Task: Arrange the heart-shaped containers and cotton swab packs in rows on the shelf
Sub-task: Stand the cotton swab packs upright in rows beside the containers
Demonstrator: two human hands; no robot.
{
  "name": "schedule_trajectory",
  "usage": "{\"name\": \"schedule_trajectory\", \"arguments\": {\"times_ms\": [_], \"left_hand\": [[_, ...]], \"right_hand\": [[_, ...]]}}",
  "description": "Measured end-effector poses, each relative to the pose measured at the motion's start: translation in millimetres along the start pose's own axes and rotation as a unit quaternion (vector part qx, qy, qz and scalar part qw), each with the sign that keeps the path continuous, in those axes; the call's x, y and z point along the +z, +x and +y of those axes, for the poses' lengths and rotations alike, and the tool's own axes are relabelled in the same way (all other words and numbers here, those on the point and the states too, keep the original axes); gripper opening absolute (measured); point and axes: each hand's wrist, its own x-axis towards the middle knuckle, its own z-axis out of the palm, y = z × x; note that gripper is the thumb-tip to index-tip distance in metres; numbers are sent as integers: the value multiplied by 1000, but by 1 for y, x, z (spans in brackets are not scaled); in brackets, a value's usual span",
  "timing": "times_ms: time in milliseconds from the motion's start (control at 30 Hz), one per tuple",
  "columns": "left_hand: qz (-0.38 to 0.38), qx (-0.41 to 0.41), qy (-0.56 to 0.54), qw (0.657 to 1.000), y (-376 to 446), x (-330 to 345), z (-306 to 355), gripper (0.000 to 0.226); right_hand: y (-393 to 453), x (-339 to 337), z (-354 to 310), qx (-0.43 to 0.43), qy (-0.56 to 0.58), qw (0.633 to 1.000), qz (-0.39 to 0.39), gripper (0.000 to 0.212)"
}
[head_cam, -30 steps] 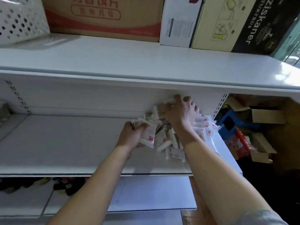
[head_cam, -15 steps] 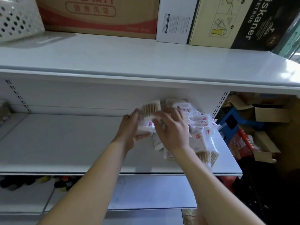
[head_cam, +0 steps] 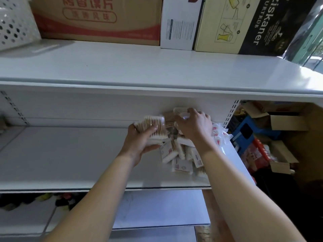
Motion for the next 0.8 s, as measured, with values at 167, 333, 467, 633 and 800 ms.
{"name": "schedule_trajectory", "arguments": {"times_ms": [167, 333, 467, 633, 800], "left_hand": [[27, 8, 4, 1000, -1, -5, -3, 39], [45, 22, -21, 999, 1, -11, -4, 73], [88, 18, -26, 996, -7, -13, -4, 49], [125, -13, -49, 991, -20, -40, -1, 49], [104, 17, -61, 993, -44, -92, 9, 65]], "right_hand": [[1, -9, -14, -21, 48, 998, 35, 57], [-44, -11, -27, -150, 230, 950, 151, 41], [-88, 19, -41, -205, 241, 946, 74, 52], [-115, 44, -51, -244, 268, 932, 30, 53], [-133, 53, -83, -261, 327, 908, 16, 45]]}}
